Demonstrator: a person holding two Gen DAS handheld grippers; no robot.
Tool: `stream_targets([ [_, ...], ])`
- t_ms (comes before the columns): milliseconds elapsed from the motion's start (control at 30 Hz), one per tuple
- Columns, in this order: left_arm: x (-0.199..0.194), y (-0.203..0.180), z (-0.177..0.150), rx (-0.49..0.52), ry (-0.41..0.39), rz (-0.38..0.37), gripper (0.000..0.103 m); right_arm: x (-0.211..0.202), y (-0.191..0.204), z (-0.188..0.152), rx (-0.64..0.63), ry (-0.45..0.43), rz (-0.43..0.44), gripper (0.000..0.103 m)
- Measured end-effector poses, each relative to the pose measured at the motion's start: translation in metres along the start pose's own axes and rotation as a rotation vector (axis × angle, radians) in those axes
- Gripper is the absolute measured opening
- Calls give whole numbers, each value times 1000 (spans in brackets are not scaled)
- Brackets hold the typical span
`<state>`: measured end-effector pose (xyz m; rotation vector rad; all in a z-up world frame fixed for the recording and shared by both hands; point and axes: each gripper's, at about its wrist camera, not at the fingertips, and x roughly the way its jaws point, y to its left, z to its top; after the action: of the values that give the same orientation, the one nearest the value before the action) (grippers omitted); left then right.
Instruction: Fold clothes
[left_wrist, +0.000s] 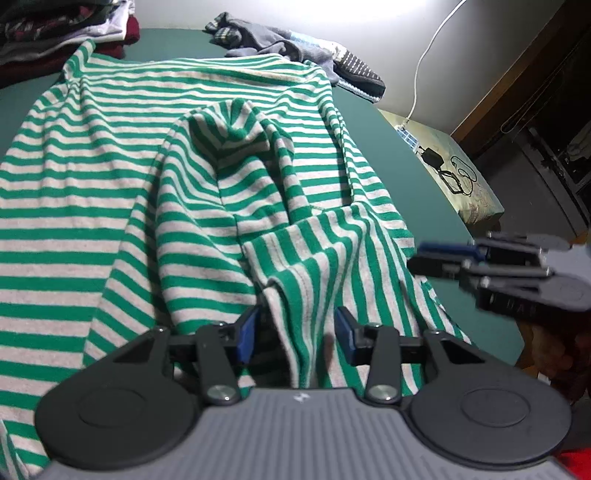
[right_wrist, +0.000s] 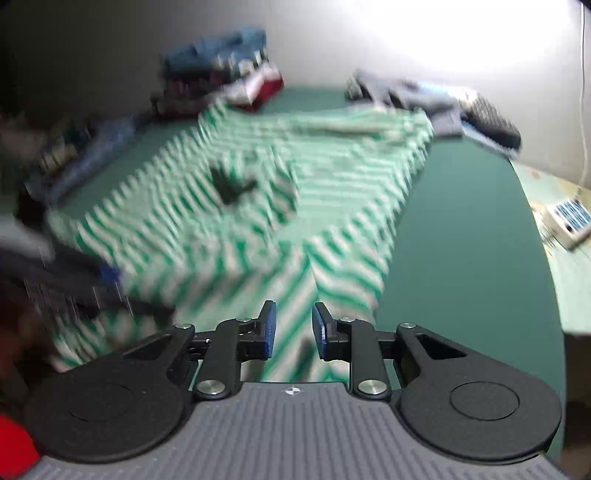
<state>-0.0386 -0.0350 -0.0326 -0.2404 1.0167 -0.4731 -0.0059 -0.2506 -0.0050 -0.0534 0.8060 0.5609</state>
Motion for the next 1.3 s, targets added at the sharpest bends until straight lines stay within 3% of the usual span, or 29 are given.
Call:
stream_targets([
  [67,-3,-1,-5,7,-5,10,55,5,7,20,-10,-43,72,25],
  [133,-5,-3,-10,14,-9,21,55,20,25,34,-110,-43,108,25],
  [233,-7,-6,-16,21,-16,27,50,52,46,38,-255,13,178,27],
  [400,-9,-10,-22,32,-23,35,50,82,55,28,-361,109,226,35],
  [433,-9,-11,-23,31,-23,35,46,82,54,27,-366,104,231,30],
  [467,-9,-11,-25,31,-22,34,39,79,53,28,-360,96,233,7],
  [500,-8,-11,-26,32,-14,36,20,77,51,29,-354,88,235,0],
  [533,-7,-12,-27,32,-4,37,0,75,50,31,-348,80,237,0],
  [633,-8,-12,-30,21,1,43,0,65,50,41,-324,2,279,0],
  [700,-8,-12,-31,14,4,48,0,69,52,46,-332,20,311,3],
  [733,-8,-13,-32,10,5,50,0,72,54,48,-337,31,327,8],
  [767,-9,-13,-33,6,7,52,0,72,53,47,-340,30,328,24],
  [833,-8,-13,-34,-4,10,56,0,72,51,46,-347,27,325,34],
  [933,-7,-15,-35,-3,5,66,0,72,49,44,-357,22,322,27],
  [967,-7,-15,-36,-4,3,69,0,72,48,43,-361,20,321,13],
  [1000,-8,-15,-36,-7,1,71,0,72,47,42,-364,19,320,6],
  [1300,-32,-17,-37,-43,-54,105,0,71,43,58,-287,-66,367,5],
])
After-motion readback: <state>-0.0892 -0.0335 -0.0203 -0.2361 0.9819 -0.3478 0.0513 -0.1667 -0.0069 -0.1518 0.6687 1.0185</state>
